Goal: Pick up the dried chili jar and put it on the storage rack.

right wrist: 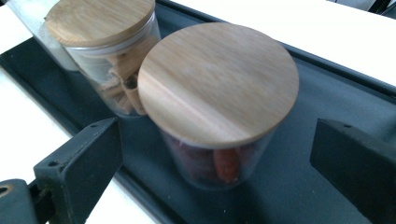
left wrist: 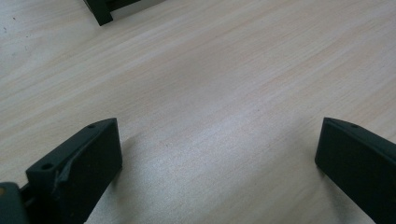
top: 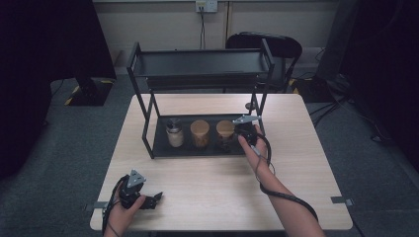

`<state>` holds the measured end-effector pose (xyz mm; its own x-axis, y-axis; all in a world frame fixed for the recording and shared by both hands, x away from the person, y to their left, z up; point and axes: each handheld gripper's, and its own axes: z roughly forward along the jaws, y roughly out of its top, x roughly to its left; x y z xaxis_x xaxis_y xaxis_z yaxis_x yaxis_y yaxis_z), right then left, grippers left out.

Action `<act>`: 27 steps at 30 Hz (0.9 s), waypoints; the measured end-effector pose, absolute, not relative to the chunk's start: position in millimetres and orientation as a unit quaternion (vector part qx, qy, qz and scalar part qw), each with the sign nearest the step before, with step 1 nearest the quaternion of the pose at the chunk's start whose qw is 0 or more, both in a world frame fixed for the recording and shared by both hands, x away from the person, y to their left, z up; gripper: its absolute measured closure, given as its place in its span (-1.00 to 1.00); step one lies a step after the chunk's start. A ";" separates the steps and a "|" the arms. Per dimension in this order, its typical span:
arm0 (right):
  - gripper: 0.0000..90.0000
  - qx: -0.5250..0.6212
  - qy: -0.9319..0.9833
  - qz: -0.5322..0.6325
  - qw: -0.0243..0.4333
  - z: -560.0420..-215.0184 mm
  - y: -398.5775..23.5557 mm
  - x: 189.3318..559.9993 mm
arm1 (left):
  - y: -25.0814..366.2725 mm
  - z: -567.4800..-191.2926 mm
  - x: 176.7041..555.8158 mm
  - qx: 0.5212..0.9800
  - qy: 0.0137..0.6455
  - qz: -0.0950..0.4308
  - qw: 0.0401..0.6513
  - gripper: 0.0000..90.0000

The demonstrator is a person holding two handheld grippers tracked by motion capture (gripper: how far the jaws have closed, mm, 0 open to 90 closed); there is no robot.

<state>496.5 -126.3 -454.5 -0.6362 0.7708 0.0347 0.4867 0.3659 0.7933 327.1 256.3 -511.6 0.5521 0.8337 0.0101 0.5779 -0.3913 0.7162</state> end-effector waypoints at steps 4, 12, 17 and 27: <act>-0.96 0.384 0.808 0.408 0.179 -453.0 -128.7 491.6 | 256.3 -511.6 327.1 0.813 0.434 0.188 0.340 -1.00; -0.96 0.379 0.808 0.415 0.175 -452.8 -131.8 483.4 | 256.3 -511.6 327.1 0.813 0.434 0.188 0.340 -1.00; -0.96 0.372 0.808 0.422 0.178 -451.1 -131.8 476.8 | 256.3 -511.6 327.1 0.813 0.434 0.188 0.340 -1.00; -0.96 0.366 0.812 0.419 0.176 -455.0 -133.6 463.8 | 256.3 -511.6 327.1 0.813 0.434 0.188 0.340 -1.00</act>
